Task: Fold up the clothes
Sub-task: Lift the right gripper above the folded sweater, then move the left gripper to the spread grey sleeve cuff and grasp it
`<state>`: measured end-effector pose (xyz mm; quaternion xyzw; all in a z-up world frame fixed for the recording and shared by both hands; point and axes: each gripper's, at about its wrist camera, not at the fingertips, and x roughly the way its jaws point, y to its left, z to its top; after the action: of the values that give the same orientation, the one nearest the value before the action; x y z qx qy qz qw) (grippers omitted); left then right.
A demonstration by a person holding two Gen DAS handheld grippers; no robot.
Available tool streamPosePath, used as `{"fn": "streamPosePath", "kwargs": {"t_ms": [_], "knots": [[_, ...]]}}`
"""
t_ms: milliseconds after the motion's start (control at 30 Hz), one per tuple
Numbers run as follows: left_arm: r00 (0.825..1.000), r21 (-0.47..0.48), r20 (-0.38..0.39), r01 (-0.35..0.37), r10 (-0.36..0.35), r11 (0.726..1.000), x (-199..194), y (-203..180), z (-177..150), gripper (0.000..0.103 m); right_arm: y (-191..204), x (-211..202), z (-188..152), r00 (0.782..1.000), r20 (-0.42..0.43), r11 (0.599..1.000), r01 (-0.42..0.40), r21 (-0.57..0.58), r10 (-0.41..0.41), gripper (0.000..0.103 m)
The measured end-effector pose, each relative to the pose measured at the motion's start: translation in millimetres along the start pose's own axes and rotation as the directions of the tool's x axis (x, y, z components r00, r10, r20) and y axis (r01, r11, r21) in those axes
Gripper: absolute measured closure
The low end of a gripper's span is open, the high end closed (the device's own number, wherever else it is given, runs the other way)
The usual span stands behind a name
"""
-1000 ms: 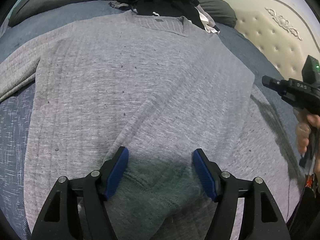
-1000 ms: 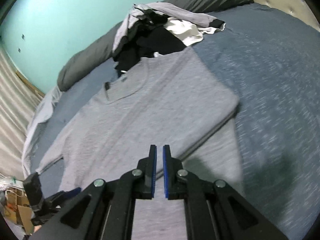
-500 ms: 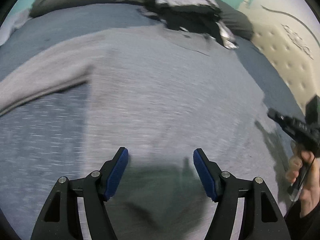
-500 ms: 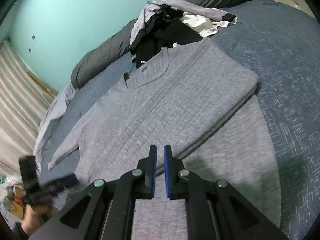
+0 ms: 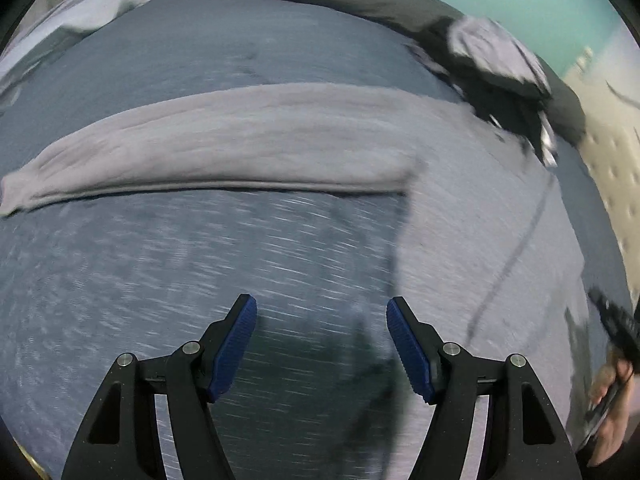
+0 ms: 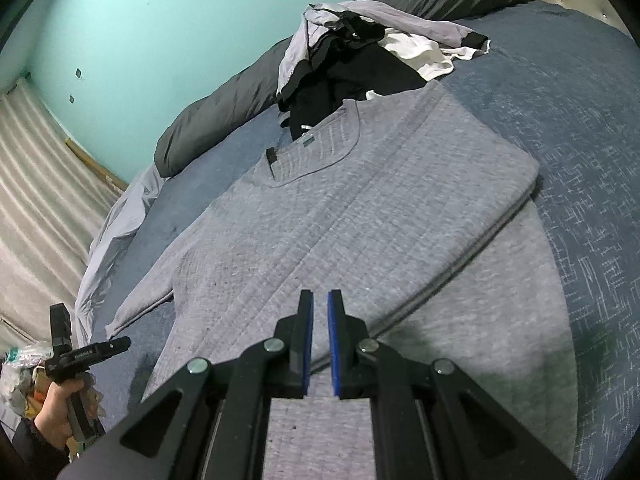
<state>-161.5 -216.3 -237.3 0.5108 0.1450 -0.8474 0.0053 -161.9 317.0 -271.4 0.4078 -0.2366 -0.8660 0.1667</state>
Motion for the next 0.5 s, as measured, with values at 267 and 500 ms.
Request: {"fn": "streamPosePath", "kwargs": {"t_ms": [267,500], "knots": [[0.999,-0.194,0.025,-0.033,0.039,0.981,-7.0,97.4,16.3,0.032,7.3,3.0,-1.3,1.0,-0.011,1.0,-0.01,-0.019,0.01,0.096],[0.993,-0.33,0.053,-0.081,0.105,0.941,-15.3,170.0,29.6,0.032,15.6,8.2,-3.2,1.0,-0.028,0.999,-0.013,-0.045,0.011,0.096]]}}
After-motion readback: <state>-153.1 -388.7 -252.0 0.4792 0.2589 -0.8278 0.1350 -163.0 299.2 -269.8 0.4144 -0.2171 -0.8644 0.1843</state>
